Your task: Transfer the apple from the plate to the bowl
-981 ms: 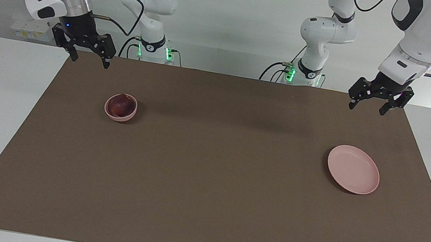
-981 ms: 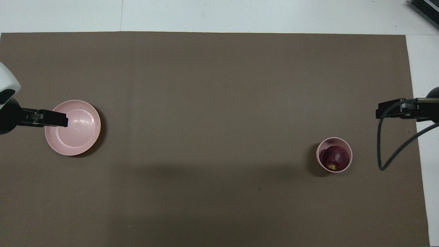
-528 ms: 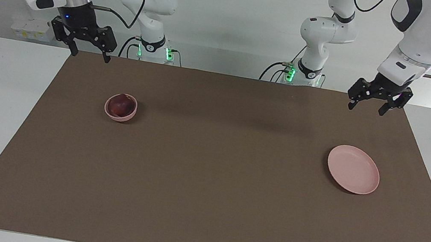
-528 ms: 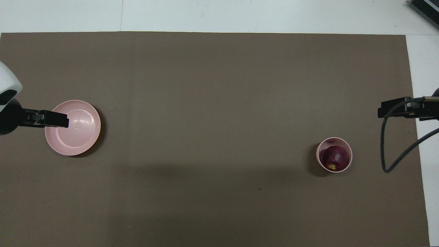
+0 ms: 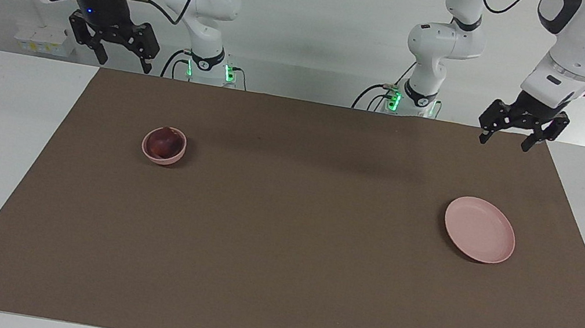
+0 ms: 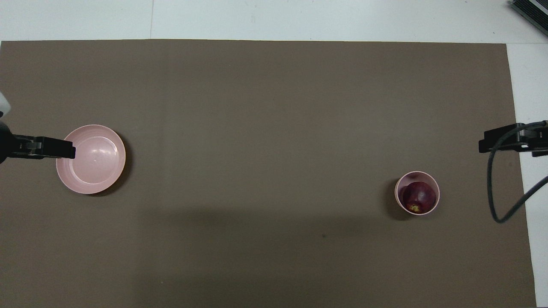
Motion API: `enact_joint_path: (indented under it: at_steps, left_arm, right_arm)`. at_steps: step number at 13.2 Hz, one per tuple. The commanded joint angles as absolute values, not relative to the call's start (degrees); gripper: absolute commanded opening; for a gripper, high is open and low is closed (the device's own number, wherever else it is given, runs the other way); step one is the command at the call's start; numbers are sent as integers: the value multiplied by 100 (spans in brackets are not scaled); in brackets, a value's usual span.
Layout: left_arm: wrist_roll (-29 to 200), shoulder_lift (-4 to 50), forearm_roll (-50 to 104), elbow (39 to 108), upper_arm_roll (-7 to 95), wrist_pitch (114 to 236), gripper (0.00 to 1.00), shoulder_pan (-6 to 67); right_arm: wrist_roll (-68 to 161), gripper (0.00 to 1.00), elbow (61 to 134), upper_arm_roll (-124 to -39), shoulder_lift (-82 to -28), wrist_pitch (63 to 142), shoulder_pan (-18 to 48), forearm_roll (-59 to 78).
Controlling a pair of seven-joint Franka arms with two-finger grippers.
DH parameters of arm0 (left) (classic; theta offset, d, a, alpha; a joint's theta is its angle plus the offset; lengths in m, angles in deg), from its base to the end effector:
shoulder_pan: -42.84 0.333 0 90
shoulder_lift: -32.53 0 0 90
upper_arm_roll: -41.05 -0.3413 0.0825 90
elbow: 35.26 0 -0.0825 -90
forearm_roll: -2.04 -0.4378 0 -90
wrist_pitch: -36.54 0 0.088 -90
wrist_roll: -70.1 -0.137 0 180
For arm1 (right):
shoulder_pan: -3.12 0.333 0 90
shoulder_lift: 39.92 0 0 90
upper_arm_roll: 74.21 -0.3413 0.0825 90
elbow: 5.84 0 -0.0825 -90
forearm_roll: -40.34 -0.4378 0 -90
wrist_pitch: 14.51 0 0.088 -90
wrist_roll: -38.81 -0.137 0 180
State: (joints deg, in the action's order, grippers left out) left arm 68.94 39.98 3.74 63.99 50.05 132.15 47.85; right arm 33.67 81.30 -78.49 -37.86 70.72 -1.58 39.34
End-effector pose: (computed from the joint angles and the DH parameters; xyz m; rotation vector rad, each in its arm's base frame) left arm 0.5731 -0.0488 0.6190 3.1261 -0.1365 0.1012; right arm 0.5877 -0.0009 0.6600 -3.1232 0.1494 -0.0030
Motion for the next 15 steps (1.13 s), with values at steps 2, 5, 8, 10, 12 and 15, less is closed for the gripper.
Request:
enact_joint_path:
  at_steps: [2,5,8,10,12,15]
  left_arm:
    - [6887,4018,283,6310,5020,13023,100,4829]
    - [6887,4071,292,6187,4871,12839,100,4689]
    - [6817,4071,292,6011,4431,12558,100,4292]
    - [6790,4079,292,6019,4439,12557,100,4328]
    - [6799,4097,309,6072,4439,12548,100,4249]
    - [6808,4097,309,6072,4431,12557,100,4266]
  right_arm:
    - [3398,100,7941,-7869,-3922,7013,-189,3770]
    - [3398,100,7941,-7869,-3913,7013,-180,3770]
    - [3389,100,7941,-7869,-3913,7013,-180,3770]
    - [3389,100,7941,-7869,-3913,7013,-180,3770]
    - [3389,100,7941,-7869,-3913,7013,-180,3762]
    - [3389,100,7941,-7869,-3913,7013,-180,3762]
